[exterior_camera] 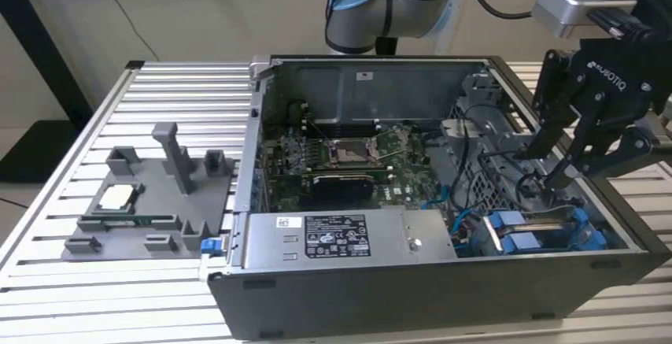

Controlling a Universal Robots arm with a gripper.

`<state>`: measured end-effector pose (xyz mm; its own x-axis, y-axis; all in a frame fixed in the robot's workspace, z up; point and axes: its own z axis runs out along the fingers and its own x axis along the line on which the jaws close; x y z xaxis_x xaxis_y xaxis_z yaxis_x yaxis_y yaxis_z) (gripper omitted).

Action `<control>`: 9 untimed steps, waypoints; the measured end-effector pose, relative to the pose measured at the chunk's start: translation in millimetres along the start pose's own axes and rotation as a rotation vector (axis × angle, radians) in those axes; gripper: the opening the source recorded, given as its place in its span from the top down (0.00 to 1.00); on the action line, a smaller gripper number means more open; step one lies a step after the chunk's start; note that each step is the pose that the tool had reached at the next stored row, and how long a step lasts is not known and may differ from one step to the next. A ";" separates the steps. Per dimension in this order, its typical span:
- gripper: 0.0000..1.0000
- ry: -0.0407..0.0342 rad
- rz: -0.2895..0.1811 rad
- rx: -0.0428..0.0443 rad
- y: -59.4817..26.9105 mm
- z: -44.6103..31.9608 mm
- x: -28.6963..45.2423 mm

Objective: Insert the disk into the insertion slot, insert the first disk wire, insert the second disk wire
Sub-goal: 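Insert the first disk wire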

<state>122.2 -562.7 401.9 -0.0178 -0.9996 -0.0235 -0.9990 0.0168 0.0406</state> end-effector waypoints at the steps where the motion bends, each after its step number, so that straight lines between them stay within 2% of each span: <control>1: 0.53 0.0000 0.000 0.0000 0.0 0.0 -0.1; 9: 0.53 -0.0014 0.000 0.0000 0.0 0.0 -1.5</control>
<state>122.2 -561.1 401.9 -0.0178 -0.9995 -0.0249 -0.9990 0.0168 0.0407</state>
